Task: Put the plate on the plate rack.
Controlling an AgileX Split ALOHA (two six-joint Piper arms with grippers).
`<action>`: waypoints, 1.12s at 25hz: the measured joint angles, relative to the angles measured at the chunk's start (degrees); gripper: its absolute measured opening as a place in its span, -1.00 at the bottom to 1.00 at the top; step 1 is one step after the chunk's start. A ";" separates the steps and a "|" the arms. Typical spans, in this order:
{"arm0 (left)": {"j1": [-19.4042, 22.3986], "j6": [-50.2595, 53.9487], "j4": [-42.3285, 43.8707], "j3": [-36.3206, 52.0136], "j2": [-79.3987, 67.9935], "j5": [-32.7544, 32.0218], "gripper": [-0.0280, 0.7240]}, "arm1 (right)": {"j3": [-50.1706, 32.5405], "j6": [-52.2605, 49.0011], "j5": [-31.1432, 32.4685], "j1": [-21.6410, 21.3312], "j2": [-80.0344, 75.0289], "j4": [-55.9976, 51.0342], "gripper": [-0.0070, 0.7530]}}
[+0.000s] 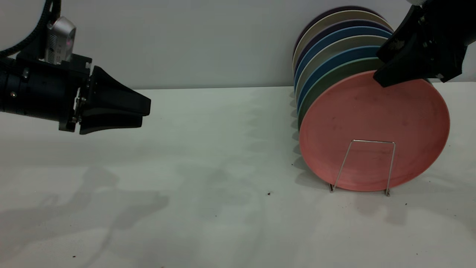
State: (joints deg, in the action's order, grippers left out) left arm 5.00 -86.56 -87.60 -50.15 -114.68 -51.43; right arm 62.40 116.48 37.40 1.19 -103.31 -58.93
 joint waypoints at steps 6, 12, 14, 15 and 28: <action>0.00 1.79 0.00 0.00 0.00 4.15 0.09 | 0.00 -8.81 1.24 0.00 3.06 1.27 0.22; 0.49 8.59 4.18 -2.39 0.45 12.43 0.09 | 0.00 -37.29 2.22 -0.37 8.05 1.87 0.22; 0.49 12.31 9.23 -3.48 2.02 16.59 0.09 | 0.00 -51.09 4.99 -0.99 8.26 4.08 0.22; 0.49 14.71 12.26 -3.93 3.25 18.74 0.09 | 0.00 -57.35 6.68 -1.23 8.29 5.80 0.22; 0.49 75.78 78.84 -4.68 19.13 14.59 0.09 | 0.00 -91.92 18.67 -1.70 14.42 31.75 0.22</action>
State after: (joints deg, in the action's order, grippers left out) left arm 5.49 -10.77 -8.77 -54.83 -95.55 -36.84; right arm 62.40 24.56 56.07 -0.51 -88.89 -27.18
